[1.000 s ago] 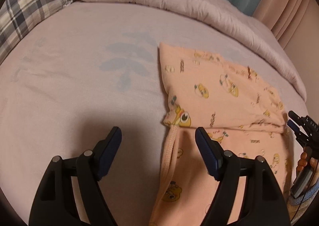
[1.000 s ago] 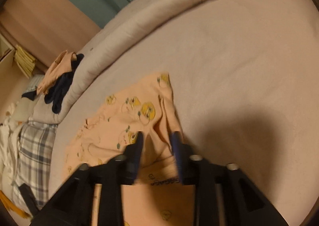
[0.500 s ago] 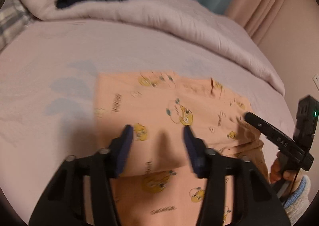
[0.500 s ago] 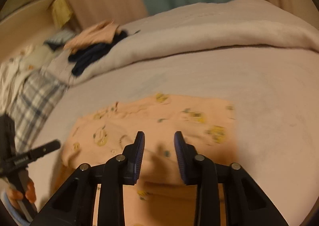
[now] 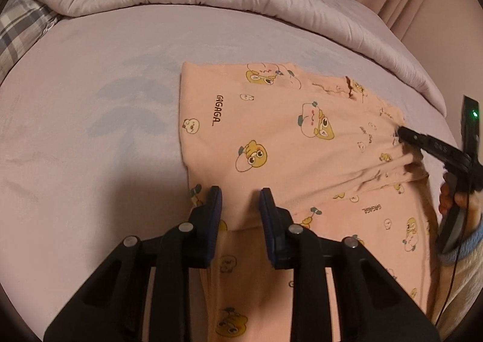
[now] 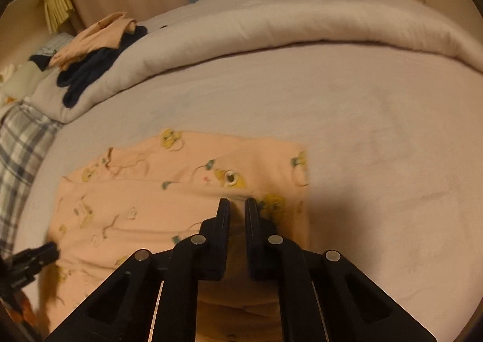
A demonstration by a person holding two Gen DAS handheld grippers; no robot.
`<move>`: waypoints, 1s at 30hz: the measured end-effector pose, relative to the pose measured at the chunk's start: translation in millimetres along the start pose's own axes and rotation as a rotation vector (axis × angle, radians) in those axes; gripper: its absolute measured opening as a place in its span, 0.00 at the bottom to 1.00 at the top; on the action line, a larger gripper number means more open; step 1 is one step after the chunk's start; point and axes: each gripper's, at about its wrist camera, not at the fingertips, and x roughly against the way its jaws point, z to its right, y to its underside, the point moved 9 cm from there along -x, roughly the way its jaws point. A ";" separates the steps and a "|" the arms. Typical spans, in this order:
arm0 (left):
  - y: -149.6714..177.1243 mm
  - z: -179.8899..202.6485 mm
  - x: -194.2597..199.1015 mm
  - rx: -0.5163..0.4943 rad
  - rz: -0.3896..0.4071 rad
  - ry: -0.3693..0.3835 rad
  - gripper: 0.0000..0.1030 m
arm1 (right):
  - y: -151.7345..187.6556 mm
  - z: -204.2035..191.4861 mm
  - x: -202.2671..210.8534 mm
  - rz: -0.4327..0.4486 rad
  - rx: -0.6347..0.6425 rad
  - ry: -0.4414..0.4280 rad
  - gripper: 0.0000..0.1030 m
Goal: Fold small clothes
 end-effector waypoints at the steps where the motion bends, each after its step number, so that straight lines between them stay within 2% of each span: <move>1: -0.2 1.1 0.1 0.001 0.000 -0.002 0.25 | 2.3 -6.9 7.3 -0.001 0.003 -0.012 0.09; 2: 1.1 2.6 0.2 -0.003 0.000 -0.005 0.25 | 4.5 -17.4 15.8 0.012 0.017 -0.048 0.12; 4: 3.5 5.0 0.0 -0.007 0.001 -0.015 0.27 | 11.4 -30.0 24.2 0.023 0.055 -0.080 0.27; 8: 7.8 9.1 2.1 0.006 -0.005 -0.021 0.32 | 33.0 -28.7 9.2 -0.060 0.115 -0.020 0.27; 9: 10.8 9.9 4.9 0.008 -0.011 -0.023 0.34 | 33.4 -27.9 12.3 -0.051 0.119 -0.017 0.27; 11: 17.9 12.0 14.2 0.000 -0.015 -0.029 0.44 | 34.4 -28.2 21.7 -0.058 0.112 -0.007 0.27; 12: 22.6 11.0 20.0 -0.005 -0.013 -0.047 0.56 | 34.7 -30.0 28.6 -0.053 0.109 -0.014 0.28; 13: 27.2 9.8 27.0 -0.010 -0.004 -0.062 0.61 | 35.6 -32.4 38.7 -0.038 0.108 -0.035 0.29; 14: 34.6 8.0 37.5 -0.008 0.013 -0.058 0.61 | 37.4 -33.5 49.4 -0.024 0.108 -0.058 0.31; 16: 47.6 3.4 54.3 0.023 0.022 -0.032 0.61 | 48.3 -30.5 69.7 -0.013 0.107 -0.083 0.43; 22: 95.0 -12.7 99.4 0.160 0.035 0.062 0.64 | 95.0 -8.5 105.7 -0.050 0.051 -0.122 0.43; 30: 151.6 -13.3 123.1 0.231 0.008 0.136 0.64 | 151.6 21.8 142.2 -0.116 -0.022 -0.146 0.43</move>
